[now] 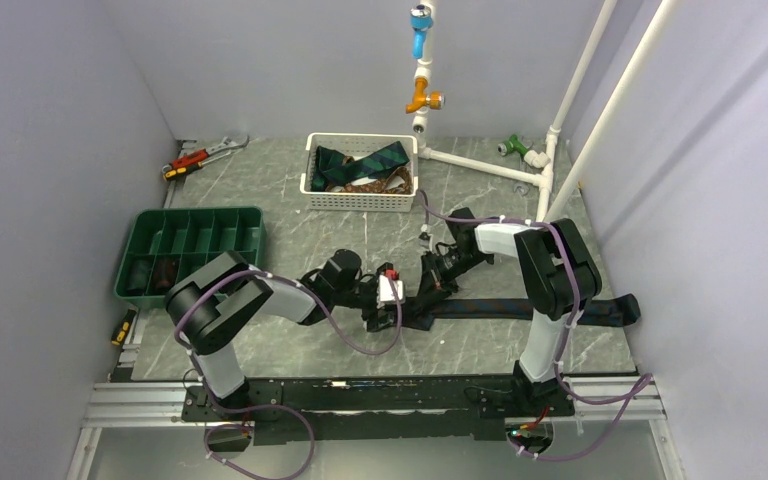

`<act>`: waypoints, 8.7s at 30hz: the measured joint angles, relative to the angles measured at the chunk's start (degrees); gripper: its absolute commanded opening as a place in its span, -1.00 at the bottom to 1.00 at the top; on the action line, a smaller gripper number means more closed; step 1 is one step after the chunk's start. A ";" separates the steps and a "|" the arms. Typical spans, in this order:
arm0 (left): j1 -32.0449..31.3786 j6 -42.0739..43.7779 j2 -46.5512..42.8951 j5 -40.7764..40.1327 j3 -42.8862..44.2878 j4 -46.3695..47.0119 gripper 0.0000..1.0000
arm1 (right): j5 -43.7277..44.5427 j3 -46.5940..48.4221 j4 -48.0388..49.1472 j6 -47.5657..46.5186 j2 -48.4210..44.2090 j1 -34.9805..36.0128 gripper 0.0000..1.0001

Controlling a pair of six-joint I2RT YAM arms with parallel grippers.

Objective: Roll the ties
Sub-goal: Roll the tie at the center of the board.

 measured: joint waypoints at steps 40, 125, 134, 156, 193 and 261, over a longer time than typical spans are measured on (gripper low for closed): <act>-2.05 0.94 8.22 -1.22 6.10 4.33 -0.23 | -6.25 6.43 -7.41 -3.67 -2.89 0.37 -1.00; 7.87 0.22 0.37 4.79 -1.57 -0.85 0.58 | 11.39 7.96 -8.87 -9.01 4.26 -0.61 -1.00; 5.51 -1.09 2.86 6.05 1.25 1.27 -0.13 | 11.72 8.28 -9.27 -9.20 4.42 -0.37 -1.00; -0.11 -8.28 12.50 4.48 12.07 2.47 0.06 | 12.07 7.48 -8.17 -9.73 3.26 0.33 -1.00; 4.13 -9.22 7.39 12.31 8.09 7.63 -0.27 | 12.52 8.07 -8.76 -10.01 3.63 0.59 -1.00; -1.14 6.64 10.25 2.73 17.00 -10.60 -0.02 | 4.85 3.23 -8.35 -6.86 -3.96 -2.99 -1.00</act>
